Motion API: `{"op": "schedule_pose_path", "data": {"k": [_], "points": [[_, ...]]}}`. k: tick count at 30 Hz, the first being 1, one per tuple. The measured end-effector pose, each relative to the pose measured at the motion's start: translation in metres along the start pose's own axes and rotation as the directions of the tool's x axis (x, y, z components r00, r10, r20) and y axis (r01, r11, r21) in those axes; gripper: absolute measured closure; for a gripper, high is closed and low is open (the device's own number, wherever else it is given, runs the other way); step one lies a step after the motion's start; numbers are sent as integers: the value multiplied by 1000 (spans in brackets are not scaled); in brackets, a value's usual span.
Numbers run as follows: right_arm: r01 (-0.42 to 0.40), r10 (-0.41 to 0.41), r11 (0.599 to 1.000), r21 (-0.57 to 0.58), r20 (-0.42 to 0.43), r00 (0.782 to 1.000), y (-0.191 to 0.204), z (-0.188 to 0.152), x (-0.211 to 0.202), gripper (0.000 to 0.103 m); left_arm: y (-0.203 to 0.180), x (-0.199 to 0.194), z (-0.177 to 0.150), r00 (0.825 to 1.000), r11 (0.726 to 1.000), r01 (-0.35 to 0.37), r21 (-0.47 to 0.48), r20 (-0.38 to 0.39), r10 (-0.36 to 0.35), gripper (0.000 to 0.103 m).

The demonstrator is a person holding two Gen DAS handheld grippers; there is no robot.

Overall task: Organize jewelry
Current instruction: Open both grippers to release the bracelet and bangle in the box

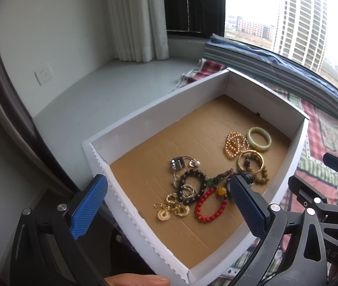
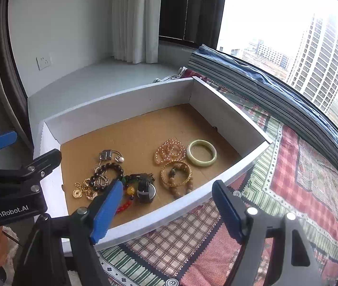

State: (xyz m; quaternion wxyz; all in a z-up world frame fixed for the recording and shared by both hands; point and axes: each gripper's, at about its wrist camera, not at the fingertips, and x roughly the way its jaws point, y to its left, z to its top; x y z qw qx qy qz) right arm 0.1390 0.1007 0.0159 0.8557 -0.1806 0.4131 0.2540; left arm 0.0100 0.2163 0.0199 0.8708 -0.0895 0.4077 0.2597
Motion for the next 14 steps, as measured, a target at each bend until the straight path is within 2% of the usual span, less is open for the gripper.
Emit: {"op": "schedule_pose_path", "data": {"k": [7, 14], "points": [[25, -24, 1000, 14, -14, 1000, 2, 3, 4, 24, 9, 3, 0, 1000, 1000, 3, -28, -17, -4, 1], [16, -16, 1000, 25, -10, 1000, 1, 5, 4, 24, 11, 9, -3, 1000, 999, 2, -50, -20, -3, 1]]}}
